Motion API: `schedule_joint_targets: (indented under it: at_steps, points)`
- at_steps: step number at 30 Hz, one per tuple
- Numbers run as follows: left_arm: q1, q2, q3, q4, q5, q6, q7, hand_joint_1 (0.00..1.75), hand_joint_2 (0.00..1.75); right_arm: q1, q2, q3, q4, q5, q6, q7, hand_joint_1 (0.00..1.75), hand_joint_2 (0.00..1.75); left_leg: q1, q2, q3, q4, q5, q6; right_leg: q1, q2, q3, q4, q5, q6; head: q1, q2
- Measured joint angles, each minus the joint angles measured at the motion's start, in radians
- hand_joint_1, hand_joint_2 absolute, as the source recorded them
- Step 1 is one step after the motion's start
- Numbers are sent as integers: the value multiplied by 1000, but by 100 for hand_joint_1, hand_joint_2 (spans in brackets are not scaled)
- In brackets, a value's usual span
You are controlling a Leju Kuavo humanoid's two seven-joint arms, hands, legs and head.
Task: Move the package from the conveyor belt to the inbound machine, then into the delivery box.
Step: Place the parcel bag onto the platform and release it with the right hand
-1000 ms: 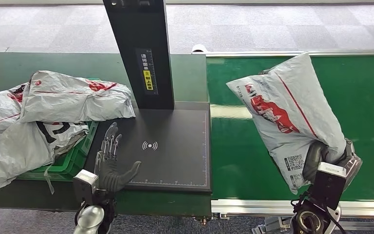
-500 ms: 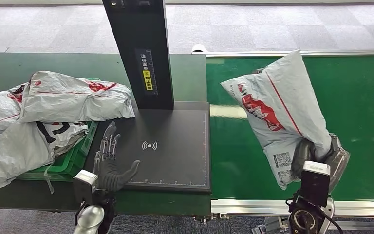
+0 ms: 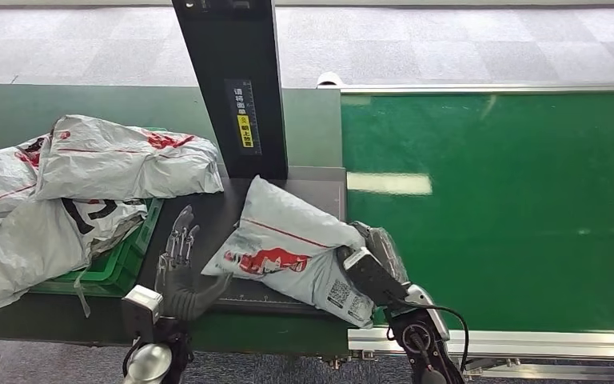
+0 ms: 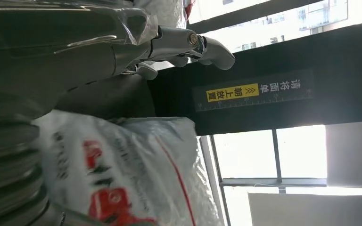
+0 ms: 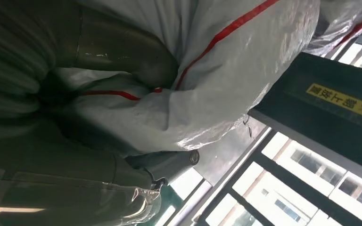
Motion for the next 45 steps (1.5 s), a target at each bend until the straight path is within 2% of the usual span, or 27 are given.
schedule_joint_targets:
  at_steps: [9, 16, 27, 28, 31, 32, 35, 38, 42, 45]
  points:
    - [10, 4, -2, -10, -8, 0, 12, 0, 175, -37, -28, 63, 84, -66, 60, 13, 175, 175, 0, 0, 1, 0, 0, 0, 0, 0, 0, 0, 0, 0, 0, 0]
    - [13, 5, -6, -16, -9, 0, 16, 0, 175, -37, -36, 69, 102, -118, 60, 8, 175, 175, 0, 0, 1, 0, 0, 0, 0, 0, 0, 0, 0, 0, 0, 0]
    - [15, 5, -12, -16, -9, 0, 16, 0, 175, -37, -36, 68, 110, -126, 59, 8, 175, 175, 0, 0, 1, 0, 0, 0, 0, 0, 0, 0, 0, 0, 0, 0]
    - [15, 5, -12, -16, -9, 0, 16, 0, 175, -37, -36, 68, 110, -126, 59, 8, 138, 175, 0, 0, 1, 0, 0, 0, 0, 0, 0, 0, 0, 0, 0, 0]
    - [15, 5, -12, -16, -9, 0, 16, 0, 175, -37, -36, 68, 111, -126, 58, 8, 7, 175, 0, 0, 1, 0, 0, 0, 0, 0, 0, 0, 0, 0, 0, 0]
    - [15, 5, -13, -16, -10, -1, 16, 0, 175, -37, -36, 68, 111, -129, 57, 8, 0, 175, 0, 0, 1, 0, 0, 0, 0, 0, 0, 0, 0, 0, 0, 0]
    - [15, 8, -21, -16, -61, 21, 21, 0, 175, -37, -36, 67, 112, -148, 42, 8, 0, 175, 0, 0, 1, 0, 0, 0, 0, 0, 0, 0, 0, 0, 0, 0]
    - [15, 18, -48, -16, -184, 52, 59, 0, 175, -38, -36, 64, 112, -162, 28, 8, 0, 175, 0, 0, 1, 0, 0, 0, 0, 0, 0, 0, 0, 0, 0, 0]
    - [14, 31, -95, -16, -294, 39, 108, 0, 175, -41, -37, 60, 114, -168, 19, 9, 0, 175, 0, 0, 1, 0, 0, 0, 0, 0, 0, 0, 0, 0, 0, 0]
    - [2, 39, -143, -12, -462, 64, 152, 0, 175, -44, -37, 57, 116, -170, 14, 9, 0, 175, 0, 0, 1, 0, 0, 0, 0, 0, 0, 0, 0, 0, 0, 0]
